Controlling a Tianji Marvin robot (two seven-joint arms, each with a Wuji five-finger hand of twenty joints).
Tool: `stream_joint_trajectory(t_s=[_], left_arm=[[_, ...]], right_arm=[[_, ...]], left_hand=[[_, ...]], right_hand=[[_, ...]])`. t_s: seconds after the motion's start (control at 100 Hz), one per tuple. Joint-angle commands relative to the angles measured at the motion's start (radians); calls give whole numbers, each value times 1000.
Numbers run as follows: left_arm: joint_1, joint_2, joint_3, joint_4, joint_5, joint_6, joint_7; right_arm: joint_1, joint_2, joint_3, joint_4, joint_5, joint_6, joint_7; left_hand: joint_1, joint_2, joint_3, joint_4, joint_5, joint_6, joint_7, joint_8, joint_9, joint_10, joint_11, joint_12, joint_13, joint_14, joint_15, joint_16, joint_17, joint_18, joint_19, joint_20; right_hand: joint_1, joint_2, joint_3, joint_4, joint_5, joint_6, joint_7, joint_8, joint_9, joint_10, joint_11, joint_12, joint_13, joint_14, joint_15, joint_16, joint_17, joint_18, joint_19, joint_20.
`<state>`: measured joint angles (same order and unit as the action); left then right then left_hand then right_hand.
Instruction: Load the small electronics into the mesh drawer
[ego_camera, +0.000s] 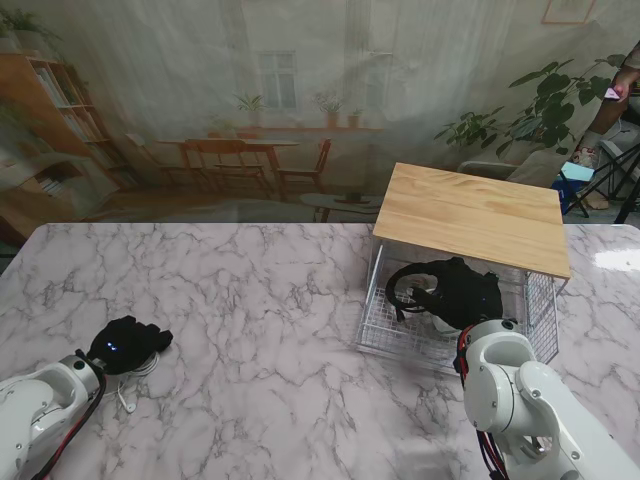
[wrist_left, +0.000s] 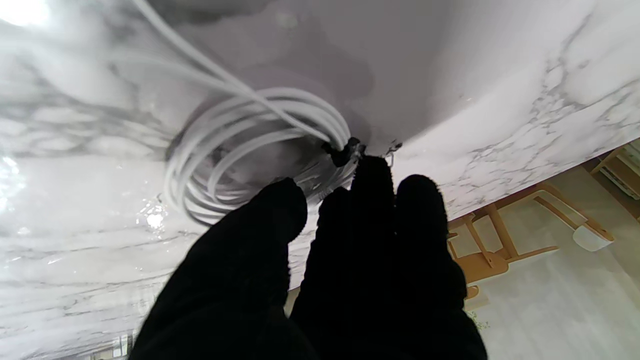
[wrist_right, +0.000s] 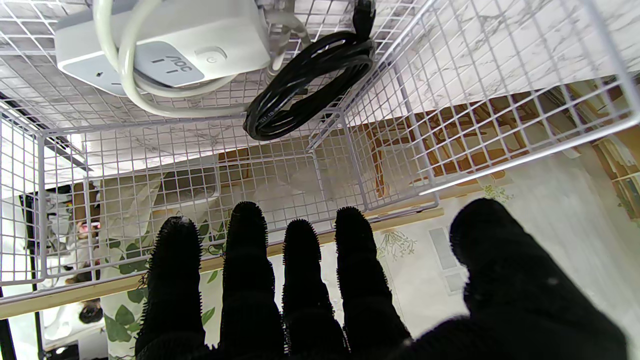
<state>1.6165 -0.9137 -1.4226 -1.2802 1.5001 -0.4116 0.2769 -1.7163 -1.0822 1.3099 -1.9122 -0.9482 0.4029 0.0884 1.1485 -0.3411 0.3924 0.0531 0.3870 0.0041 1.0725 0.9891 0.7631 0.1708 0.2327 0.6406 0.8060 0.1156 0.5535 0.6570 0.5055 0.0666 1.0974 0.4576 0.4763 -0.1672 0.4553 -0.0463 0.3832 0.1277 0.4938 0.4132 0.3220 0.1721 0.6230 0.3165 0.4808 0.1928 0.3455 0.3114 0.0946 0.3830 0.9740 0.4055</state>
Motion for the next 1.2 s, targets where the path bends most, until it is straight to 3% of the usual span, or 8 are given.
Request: stream_joint_trajectory(t_s=[0.0, 0.13, 0.17, 0.35, 0.91, 1.19], left_arm=[[12, -6, 23, 45, -1, 0, -10], [-3, -7, 46, 70, -17, 7, 49], [-5, -7, 50, 75, -21, 9, 67], [-3, -17, 48, 82, -50, 15, 124], [38, -41, -41, 18, -94, -15, 132], [31, -45, -36, 20, -106, -10, 129]], right_arm=[[-5, -3, -1, -2, 2, 8, -3], [-6, -3, -2, -2, 6, 11, -6], [-6, -4, -2, -2, 8, 12, -7], [-8, -4, -1, -3, 12, 14, -9], [-11, -6, 5, -4, 27, 7, -15], [-13, -6, 7, -4, 32, 4, -17]], left_hand=[[11, -74, -21, -58, 60, -10, 143, 89, 195, -95, 25, 115, 66, 23, 33, 62, 39, -27, 49, -10], [17, -90, 2, -50, 92, -20, 170, 121, 245, -93, 54, 144, 121, 41, 82, 76, 96, -29, 95, 3], [14, -93, 6, -50, 96, -22, 172, 124, 250, -90, 60, 148, 142, 15, 96, 79, 106, -31, 104, 7], [3, -106, 50, -47, 106, -28, 175, 141, 251, -85, 93, 176, 182, 13, 156, 80, 147, -58, 150, 34], [-9, -120, 100, -44, 120, -29, 183, 155, 258, -79, 109, 197, 204, 14, 184, 94, 163, -54, 170, 59], [-13, -123, 109, -42, 120, -29, 183, 154, 257, -79, 113, 208, 210, 11, 194, 104, 169, -59, 177, 66]], right_hand=[[-2, 19, 16, 18, -9, -33, 9, 9, 1, -1, 1, 2, -4, 5, -49, -1, -15, 13, -16, -1], [-2, 19, 20, 17, -11, -32, 10, 9, 1, 1, 3, 2, -4, 4, -47, 0, -14, 13, -15, 0], [-3, 18, 20, 17, -10, -32, 11, 9, 1, 2, 3, 3, -3, 6, -46, 0, -14, 13, -15, 0], [-5, 17, 24, 16, -12, -33, 12, 8, 1, 2, 4, 3, -3, 6, -44, 0, -13, 12, -15, 0], [-11, 14, 28, 15, -12, -30, 15, 5, 3, 2, 6, 3, -1, 8, -42, 0, -11, 11, -13, 1], [-12, 13, 26, 15, -12, -32, 16, 4, 3, 2, 6, 3, -2, 8, -42, 0, -11, 11, -13, 1]])
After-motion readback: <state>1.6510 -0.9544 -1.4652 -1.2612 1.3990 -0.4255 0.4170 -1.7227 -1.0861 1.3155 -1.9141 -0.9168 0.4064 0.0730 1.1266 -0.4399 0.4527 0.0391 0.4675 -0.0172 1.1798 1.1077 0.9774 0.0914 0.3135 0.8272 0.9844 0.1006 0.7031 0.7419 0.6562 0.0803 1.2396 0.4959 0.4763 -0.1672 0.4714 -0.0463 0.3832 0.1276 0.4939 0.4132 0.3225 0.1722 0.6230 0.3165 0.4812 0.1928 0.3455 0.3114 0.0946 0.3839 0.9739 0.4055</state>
